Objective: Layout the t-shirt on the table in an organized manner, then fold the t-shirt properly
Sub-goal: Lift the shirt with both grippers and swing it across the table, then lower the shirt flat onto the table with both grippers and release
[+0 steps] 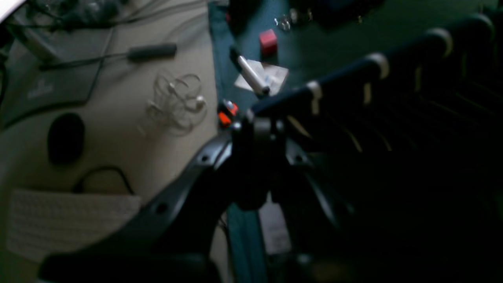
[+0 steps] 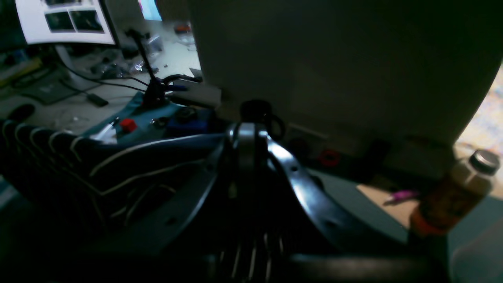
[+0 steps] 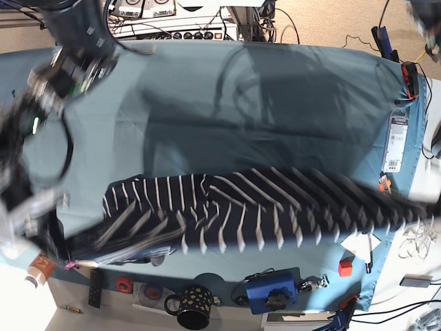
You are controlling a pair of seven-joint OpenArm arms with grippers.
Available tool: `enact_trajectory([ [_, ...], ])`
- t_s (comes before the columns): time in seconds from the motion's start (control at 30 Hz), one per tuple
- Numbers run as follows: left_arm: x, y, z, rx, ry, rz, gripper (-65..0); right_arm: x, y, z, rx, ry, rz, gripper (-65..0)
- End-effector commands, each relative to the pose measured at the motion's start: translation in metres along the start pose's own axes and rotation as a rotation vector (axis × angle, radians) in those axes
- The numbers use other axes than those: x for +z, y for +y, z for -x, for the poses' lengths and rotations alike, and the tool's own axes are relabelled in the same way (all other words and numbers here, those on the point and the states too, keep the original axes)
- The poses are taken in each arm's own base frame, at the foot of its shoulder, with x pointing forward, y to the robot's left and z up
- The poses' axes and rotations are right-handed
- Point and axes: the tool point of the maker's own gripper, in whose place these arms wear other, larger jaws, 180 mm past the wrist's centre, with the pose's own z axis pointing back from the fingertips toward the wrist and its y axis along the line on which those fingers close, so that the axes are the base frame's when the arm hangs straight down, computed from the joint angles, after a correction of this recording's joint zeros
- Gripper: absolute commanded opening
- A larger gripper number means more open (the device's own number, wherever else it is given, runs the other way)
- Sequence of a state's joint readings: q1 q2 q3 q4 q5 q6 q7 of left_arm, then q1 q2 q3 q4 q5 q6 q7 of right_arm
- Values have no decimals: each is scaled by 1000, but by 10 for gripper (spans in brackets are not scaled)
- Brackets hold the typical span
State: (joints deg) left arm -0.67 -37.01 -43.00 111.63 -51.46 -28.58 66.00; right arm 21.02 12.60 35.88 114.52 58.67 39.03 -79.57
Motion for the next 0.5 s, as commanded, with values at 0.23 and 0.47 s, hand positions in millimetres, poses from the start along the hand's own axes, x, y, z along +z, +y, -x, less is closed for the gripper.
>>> enact_trajectory([
  [0.23,-1,-36,1,57,-74,59,-650,31,54,-9,138,-55,-18,-650],
  [0.47,5,-81,-16,75,-183,102,-650,43,76,-6,175,-57,-36,-650],
])
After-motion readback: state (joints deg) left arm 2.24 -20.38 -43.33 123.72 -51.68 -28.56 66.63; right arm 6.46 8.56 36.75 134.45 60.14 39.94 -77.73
